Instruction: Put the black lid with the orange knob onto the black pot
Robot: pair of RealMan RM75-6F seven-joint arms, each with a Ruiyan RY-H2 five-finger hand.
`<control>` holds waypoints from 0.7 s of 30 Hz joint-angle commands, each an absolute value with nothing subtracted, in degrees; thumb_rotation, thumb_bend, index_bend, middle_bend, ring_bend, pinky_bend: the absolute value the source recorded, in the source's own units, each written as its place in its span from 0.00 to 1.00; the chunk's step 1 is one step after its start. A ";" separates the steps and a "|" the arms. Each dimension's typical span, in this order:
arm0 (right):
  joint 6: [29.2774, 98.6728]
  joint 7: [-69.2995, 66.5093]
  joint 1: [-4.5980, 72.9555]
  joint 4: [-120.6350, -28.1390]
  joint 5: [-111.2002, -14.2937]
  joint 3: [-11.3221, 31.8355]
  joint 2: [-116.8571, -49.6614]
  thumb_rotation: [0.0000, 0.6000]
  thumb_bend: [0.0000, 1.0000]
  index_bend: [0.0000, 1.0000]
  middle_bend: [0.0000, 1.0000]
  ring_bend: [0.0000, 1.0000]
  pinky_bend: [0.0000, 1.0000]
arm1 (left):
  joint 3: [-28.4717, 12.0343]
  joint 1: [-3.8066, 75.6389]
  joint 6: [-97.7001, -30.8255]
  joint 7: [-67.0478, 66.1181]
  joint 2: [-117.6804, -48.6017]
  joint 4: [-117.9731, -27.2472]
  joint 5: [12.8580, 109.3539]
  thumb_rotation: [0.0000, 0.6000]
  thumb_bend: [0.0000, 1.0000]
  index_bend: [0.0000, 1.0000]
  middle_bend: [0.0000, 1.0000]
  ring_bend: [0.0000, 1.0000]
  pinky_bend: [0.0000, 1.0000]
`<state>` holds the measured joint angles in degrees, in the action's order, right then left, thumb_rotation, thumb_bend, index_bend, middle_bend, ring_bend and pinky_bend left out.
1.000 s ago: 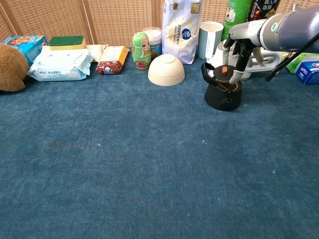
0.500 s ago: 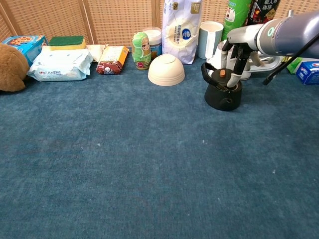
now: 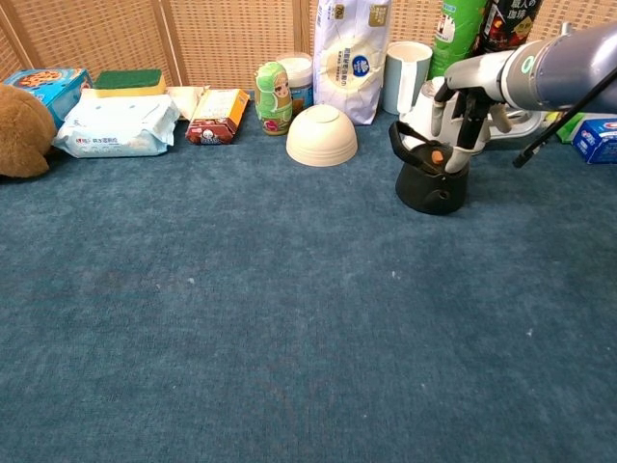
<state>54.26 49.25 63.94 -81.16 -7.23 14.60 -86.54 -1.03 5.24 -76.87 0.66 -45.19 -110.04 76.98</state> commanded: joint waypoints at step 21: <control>64.23 42.62 55.43 -102.87 -24.90 10.69 -69.51 1.00 0.14 0.23 0.31 0.31 0.39 | -0.95 5.30 -76.68 1.61 -45.09 -109.61 77.69 1.00 0.16 0.00 0.00 0.00 0.11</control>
<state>61.71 45.63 58.59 -98.88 -18.87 12.14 -73.03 -0.96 5.30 -76.66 1.60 -45.08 -109.61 77.65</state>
